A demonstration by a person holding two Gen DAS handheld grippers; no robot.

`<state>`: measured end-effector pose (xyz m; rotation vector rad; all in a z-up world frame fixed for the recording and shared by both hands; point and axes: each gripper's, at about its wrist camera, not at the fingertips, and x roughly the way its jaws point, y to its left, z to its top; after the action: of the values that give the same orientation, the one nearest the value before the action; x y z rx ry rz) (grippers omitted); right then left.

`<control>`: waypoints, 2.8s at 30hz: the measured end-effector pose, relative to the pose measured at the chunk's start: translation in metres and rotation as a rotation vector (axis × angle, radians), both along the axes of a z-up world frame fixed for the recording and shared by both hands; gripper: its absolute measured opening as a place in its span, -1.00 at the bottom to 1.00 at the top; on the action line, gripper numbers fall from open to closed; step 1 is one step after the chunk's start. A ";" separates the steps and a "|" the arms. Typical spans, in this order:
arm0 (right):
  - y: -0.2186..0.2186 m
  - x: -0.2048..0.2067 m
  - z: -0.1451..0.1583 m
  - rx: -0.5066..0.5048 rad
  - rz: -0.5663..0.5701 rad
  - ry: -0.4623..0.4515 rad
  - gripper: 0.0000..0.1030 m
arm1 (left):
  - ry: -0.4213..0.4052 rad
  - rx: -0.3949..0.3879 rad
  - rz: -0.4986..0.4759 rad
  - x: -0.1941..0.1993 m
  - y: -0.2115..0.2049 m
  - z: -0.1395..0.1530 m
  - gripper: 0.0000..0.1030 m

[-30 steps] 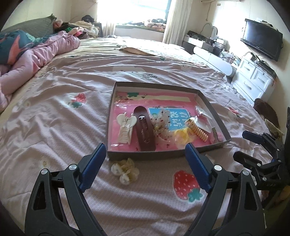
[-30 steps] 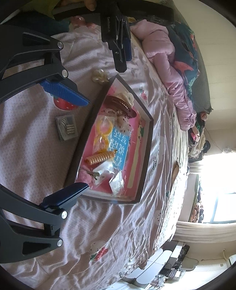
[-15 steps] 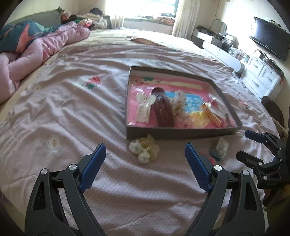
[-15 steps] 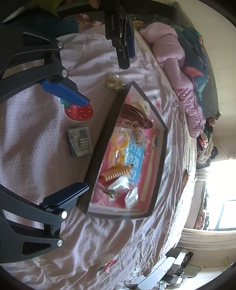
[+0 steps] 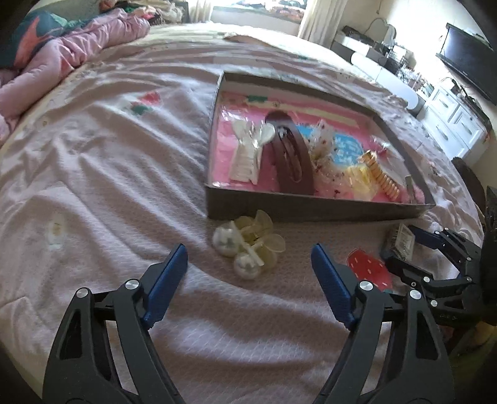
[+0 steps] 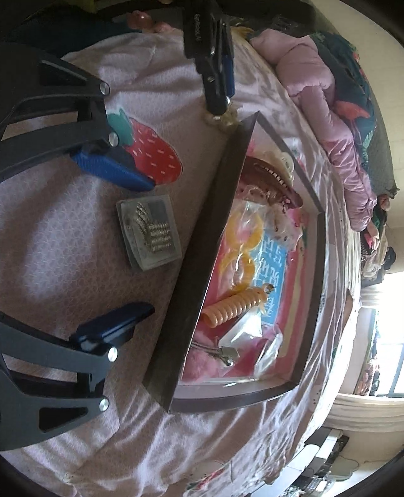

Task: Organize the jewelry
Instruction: 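Grasp the cream flower claw clip with left tool while right tool grasps clear ring box, then carry the flower clip into the tray with left tool while right tool carries the ring box, then open left tool releasing the flower clip while right tool releases the ring box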

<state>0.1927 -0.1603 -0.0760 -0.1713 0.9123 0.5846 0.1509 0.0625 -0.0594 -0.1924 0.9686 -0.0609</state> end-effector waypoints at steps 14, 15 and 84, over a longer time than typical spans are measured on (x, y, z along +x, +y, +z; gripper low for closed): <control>0.007 -0.018 0.018 0.048 0.095 -0.021 -0.16 | -0.023 -0.001 0.003 -0.002 -0.004 0.005 -0.25; 0.005 -0.019 0.023 0.061 0.095 -0.028 -0.16 | -0.035 0.003 -0.006 -0.005 -0.007 0.009 -0.25; -0.042 0.055 0.044 0.046 -0.119 -0.098 0.23 | -0.094 -0.028 -0.117 0.069 -0.063 0.030 0.13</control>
<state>0.2476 -0.2020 -0.0321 -0.1028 0.8074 0.4819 0.2204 -0.0008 -0.0290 -0.1576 0.8852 -0.1893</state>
